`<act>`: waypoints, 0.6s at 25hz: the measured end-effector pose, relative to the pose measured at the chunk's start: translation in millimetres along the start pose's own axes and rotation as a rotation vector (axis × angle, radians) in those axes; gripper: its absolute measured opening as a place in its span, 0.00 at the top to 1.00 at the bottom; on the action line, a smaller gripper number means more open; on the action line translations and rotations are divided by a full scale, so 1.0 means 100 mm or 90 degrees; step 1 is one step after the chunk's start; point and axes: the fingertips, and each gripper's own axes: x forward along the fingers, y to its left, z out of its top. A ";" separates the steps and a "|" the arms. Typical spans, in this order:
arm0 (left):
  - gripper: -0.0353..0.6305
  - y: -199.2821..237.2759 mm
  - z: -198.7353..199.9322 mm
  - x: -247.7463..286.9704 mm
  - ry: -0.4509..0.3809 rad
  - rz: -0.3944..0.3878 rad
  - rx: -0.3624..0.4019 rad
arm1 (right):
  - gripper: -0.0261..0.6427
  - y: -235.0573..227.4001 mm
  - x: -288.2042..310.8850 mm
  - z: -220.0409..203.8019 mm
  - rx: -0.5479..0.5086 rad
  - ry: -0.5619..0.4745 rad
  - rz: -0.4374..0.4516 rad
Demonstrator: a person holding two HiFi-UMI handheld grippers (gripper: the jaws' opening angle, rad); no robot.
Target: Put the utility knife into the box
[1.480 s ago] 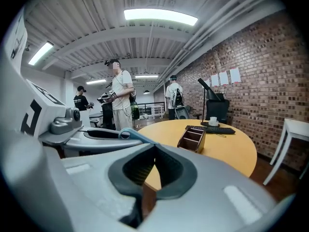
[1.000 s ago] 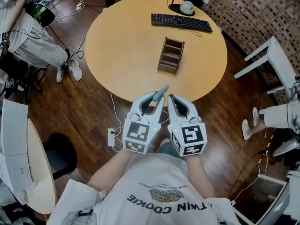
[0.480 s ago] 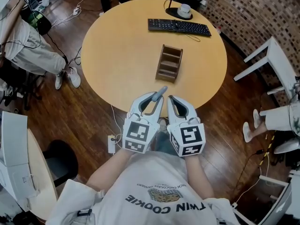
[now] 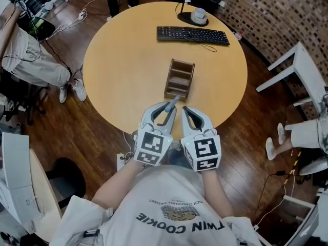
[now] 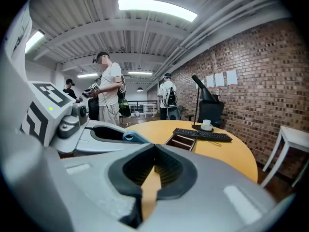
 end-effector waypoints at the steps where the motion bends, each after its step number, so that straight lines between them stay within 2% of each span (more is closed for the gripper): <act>1: 0.83 0.00 -0.01 0.06 0.008 -0.001 0.017 | 0.96 -0.05 0.02 0.00 -0.002 0.002 0.000; 15: 0.83 -0.01 -0.33 0.69 0.119 -0.081 0.301 | 0.96 -0.53 0.20 -0.15 0.014 0.029 -0.001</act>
